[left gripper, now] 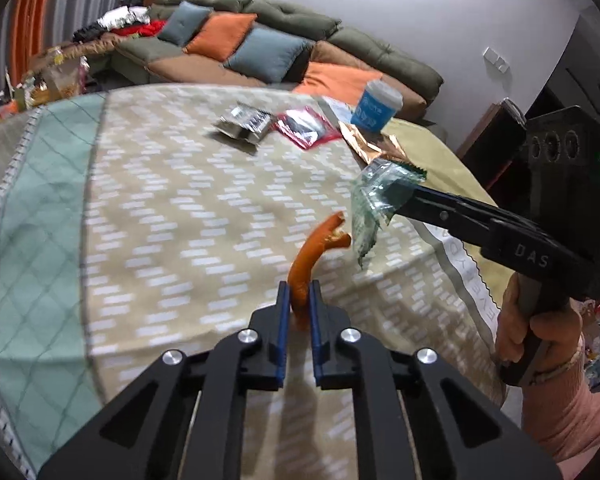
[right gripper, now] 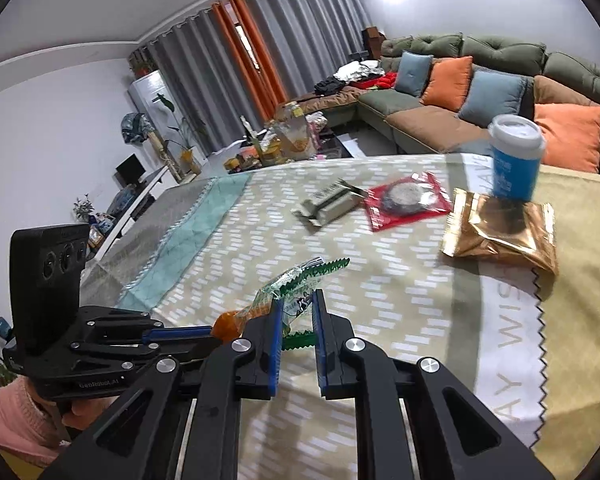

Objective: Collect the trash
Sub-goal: 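Carry the orange peel and clear wrapper in both tools to the teal bin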

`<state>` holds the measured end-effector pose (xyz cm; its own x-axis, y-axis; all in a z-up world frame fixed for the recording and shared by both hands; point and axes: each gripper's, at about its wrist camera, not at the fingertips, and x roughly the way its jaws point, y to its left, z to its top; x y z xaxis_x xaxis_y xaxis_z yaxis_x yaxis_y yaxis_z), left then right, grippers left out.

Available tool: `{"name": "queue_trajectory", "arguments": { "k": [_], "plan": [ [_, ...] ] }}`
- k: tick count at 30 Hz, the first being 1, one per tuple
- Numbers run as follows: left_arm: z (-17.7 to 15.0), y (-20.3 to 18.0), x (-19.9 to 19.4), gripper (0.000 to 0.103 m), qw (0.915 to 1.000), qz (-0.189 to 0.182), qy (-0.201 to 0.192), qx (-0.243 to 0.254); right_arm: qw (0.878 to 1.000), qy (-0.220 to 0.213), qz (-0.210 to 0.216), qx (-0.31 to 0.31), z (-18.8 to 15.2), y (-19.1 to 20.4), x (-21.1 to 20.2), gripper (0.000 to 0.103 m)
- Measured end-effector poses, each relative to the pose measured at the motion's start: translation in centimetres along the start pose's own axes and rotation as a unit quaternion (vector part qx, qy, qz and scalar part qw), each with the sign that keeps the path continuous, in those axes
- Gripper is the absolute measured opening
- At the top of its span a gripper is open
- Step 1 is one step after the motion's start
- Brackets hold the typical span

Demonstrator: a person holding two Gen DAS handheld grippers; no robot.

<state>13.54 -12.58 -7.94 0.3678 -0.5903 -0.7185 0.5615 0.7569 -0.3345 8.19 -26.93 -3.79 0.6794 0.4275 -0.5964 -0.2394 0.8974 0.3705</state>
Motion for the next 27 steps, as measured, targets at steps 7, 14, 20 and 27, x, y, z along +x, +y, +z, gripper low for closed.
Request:
{"name": "queue_trajectory", "arguments": {
  "k": [7, 14, 20, 27],
  "plan": [
    [-2.5, 2.2, -5.7, 0.01, 0.9975, 0.05, -0.047, -0.019, 0.999, -0.007, 0.039, -0.025, 0.7, 3.8, 0.6, 0.014],
    [-5.2, 5.9, -11.5, 0.01, 0.9893, 0.1, -0.087, -0.061, 0.994, 0.007, 0.093, -0.058, 0.6, 9.2, 2.7, 0.014],
    [-7.6, 8.5, -15.9, 0.01, 0.9786, 0.146, -0.113, -0.09, 0.987, 0.024, 0.137, -0.083, 0.4, 13.7, 5.1, 0.014],
    [-9.9, 11.7, -20.3, 0.01, 0.9613, 0.194, -0.141, -0.135, 0.978, 0.047, 0.174, -0.109, 0.1, 18.3, 7.9, 0.014]
  ]
}}
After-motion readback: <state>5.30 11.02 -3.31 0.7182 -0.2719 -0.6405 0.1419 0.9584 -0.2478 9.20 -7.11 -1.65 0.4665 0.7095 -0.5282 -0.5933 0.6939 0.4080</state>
